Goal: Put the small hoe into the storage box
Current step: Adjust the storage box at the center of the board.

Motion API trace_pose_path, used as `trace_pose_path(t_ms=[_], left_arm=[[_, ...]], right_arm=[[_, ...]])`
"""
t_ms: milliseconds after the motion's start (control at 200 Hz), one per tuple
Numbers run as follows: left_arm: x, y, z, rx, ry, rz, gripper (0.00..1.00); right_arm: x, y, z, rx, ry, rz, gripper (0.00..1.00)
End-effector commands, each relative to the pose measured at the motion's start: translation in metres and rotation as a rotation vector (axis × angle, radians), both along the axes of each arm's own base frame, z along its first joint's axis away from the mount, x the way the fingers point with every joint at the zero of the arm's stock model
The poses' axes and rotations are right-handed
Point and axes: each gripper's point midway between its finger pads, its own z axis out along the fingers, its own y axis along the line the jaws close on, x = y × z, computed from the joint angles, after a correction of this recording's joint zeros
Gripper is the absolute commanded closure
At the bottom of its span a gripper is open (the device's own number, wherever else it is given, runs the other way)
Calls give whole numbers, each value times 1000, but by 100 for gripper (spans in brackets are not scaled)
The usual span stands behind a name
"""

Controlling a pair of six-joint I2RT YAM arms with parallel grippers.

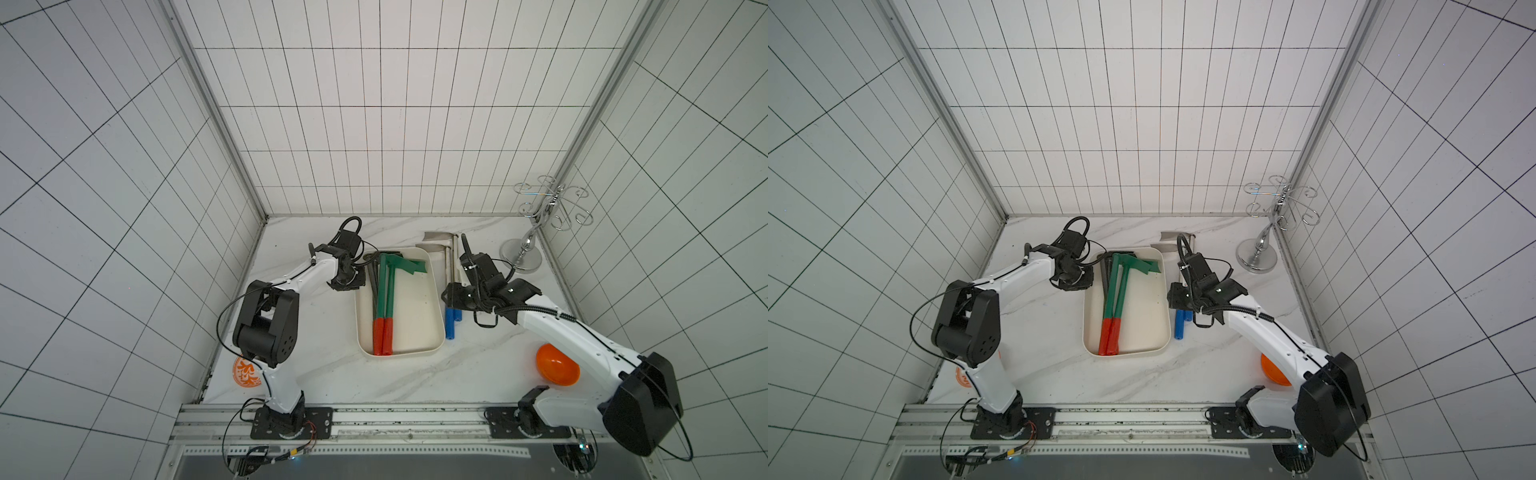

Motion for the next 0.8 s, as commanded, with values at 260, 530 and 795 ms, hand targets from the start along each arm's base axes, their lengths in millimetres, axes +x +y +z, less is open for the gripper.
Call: trace_pose_path(t_ms=[260, 530, 795], left_arm=[[-3, 36, 8, 73, -14, 54, 83], [6, 33, 9, 72, -19, 41, 80], [17, 28, 12, 62, -27, 35, 80]], right_arm=[[-2, -8, -15, -49, 37, -18, 53], [0, -9, -19, -64, 44, -24, 53], [4, -13, -22, -96, 51, -33, 53]])
